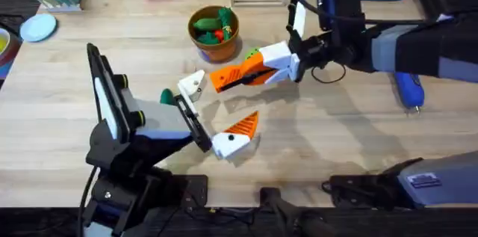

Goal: Pick up the gripper from the table and insert it into the empty holder that is missing its gripper. Then pick up a screw, insert it into the mounting hole, and use the screwdriver to tighten it. Finally, clean up the table by picking up the vegetable and placing it into the bucket.

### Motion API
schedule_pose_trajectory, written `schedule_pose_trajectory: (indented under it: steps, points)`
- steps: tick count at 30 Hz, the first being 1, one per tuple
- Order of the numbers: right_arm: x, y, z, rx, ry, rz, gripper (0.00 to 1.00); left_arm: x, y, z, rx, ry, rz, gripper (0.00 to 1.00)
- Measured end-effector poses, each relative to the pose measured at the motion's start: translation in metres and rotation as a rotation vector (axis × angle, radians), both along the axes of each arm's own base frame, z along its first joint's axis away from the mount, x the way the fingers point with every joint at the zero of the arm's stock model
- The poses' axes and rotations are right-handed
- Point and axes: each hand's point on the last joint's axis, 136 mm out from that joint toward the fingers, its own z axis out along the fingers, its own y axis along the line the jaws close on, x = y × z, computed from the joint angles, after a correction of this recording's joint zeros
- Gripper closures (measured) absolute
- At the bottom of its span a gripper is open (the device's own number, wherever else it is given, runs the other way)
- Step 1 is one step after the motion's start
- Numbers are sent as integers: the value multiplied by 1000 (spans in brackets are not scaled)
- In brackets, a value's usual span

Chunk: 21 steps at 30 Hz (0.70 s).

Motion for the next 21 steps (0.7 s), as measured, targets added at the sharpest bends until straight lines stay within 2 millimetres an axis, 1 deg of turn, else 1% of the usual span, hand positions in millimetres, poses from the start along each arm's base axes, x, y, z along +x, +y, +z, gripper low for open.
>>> schedule_pose_trajectory:
  steps: [8, 21]
  points:
    - [-1, 10, 4, 7, -43, 10, 992, 0, 0, 0, 0, 0, 0, 8]
    - [-3, 21, 4, -5, -60, 12, 992, 1, 0, 0, 0, 0, 4, 8]
